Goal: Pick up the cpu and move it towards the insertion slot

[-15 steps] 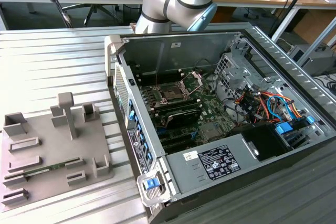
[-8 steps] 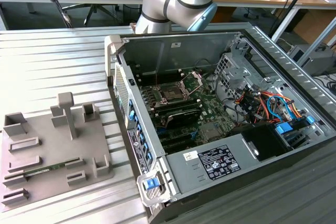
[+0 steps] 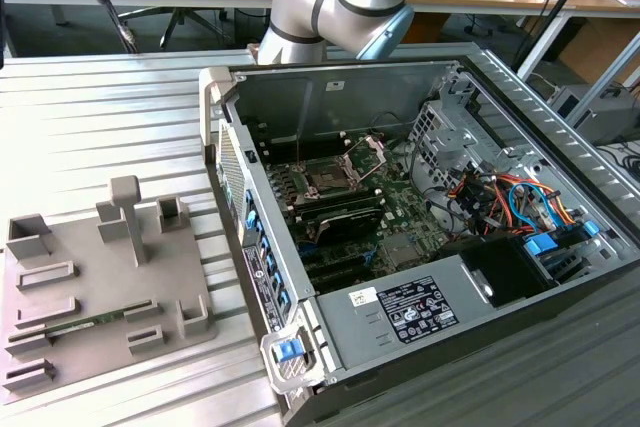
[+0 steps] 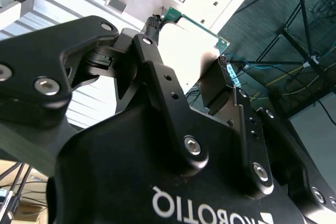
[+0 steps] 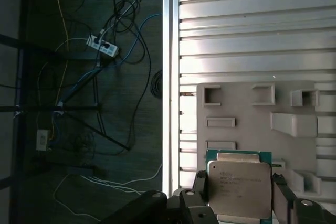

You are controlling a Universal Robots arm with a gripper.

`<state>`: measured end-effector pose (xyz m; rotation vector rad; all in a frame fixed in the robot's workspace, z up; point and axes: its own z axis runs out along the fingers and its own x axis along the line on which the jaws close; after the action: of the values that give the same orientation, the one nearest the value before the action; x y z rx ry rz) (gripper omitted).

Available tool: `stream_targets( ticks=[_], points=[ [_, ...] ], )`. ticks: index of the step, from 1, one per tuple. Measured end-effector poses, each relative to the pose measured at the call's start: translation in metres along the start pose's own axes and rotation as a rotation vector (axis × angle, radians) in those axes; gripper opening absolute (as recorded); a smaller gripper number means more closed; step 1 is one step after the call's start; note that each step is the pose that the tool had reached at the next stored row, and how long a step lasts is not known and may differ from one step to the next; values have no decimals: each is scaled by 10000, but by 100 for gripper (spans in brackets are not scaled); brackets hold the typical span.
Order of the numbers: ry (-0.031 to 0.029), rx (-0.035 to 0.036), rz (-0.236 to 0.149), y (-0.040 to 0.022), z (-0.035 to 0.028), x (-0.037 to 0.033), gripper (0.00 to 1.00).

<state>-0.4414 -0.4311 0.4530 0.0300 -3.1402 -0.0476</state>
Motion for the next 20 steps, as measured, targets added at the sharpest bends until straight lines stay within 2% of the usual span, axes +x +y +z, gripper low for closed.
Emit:
stream_targets(
  ticks=[20],
  points=[
    [0,2,0,-2,0,-91,55]
  ],
)
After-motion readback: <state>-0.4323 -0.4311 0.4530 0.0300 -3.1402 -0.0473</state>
